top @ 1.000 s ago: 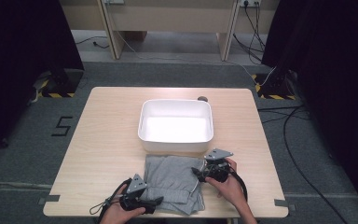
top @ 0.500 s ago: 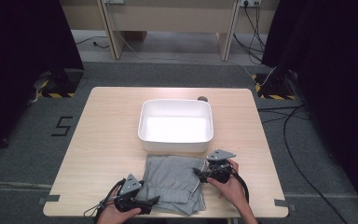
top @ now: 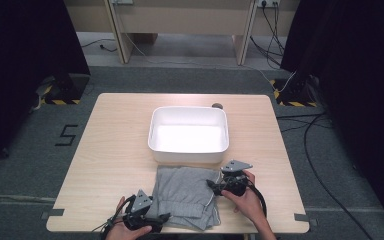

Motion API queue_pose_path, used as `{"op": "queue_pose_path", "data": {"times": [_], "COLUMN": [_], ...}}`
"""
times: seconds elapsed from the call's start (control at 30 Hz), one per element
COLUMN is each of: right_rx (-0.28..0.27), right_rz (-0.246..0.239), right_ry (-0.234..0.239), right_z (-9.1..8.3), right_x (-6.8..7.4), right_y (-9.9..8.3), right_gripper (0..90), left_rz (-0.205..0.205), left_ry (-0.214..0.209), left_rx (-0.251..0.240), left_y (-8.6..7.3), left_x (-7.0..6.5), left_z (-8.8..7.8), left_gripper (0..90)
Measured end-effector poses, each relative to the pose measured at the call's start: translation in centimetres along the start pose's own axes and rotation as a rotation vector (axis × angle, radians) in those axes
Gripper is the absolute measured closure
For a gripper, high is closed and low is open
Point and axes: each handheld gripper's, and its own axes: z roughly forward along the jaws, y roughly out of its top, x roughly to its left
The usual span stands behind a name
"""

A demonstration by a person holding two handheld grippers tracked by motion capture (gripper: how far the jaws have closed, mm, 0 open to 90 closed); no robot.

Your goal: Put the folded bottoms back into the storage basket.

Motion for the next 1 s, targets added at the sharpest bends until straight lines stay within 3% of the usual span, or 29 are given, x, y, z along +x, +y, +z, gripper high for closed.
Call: {"op": "queue_pose_path", "data": {"times": [0.73,0.9,1.0], "right_rx": [0.002,0.002,0.001], "right_rz": [0.006,0.008,0.008], "right_ry": [0.010,0.008,0.008], "right_z": [0.17,0.19,0.22], "right_x": [-0.07,-0.01,0.01], "right_y": [0.02,0.01,0.02], "right_gripper": [27.0,27.0,27.0], "left_rz": [-0.023,-0.023,-0.029], "left_ry": [0.044,0.014,-0.023], "left_rx": [-0.011,-0.026,-0.041], "left_y": [-0.79,-0.55,-0.41], "left_x": [-0.37,-0.75,-0.85], "left_z": [-0.53,-0.10,0.01], "left_gripper": [13.2,15.3,22.7]}}
